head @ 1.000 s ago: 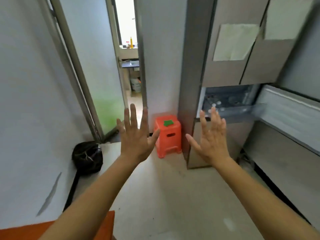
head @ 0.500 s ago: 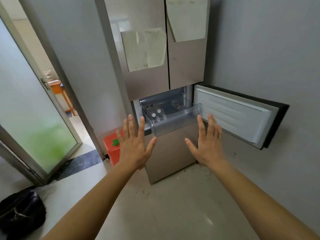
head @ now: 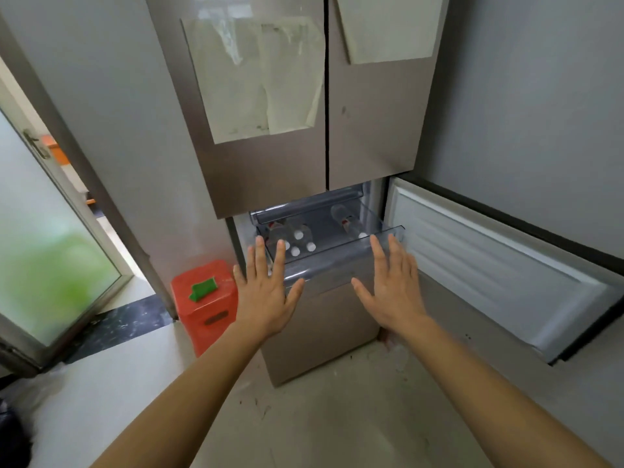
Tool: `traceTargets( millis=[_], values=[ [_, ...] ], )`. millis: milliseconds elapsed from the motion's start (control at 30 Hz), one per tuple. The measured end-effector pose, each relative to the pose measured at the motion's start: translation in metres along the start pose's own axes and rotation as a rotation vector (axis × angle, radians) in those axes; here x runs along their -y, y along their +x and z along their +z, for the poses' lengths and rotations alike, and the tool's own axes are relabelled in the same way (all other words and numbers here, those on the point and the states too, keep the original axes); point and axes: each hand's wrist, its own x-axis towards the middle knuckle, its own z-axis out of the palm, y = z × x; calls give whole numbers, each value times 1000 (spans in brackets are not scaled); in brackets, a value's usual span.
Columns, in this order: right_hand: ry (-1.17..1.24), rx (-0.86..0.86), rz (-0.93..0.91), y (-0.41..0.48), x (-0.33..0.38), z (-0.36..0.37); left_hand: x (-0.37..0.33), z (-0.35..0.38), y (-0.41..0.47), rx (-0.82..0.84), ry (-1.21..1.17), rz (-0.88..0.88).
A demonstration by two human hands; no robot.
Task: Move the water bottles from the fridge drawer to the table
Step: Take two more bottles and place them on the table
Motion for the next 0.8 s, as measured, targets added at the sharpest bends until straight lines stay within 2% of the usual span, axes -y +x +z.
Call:
traceTargets(
  millis=[267, 400, 500, 633, 800],
  values=[
    [-31, 106, 31, 136, -19, 43, 19, 47, 142, 235, 25, 27],
    [-61, 159, -18, 186, -36, 72, 22, 71, 192, 326, 62, 22],
    [-33, 262, -38, 226, -48, 97, 23, 95, 220, 341, 93, -7],
    [7, 428, -151, 279, -59, 134, 27, 127, 253, 391, 137, -94],
    [63, 681, -321, 342, -65, 170, 27, 155, 272, 508, -2, -294]
  ],
)
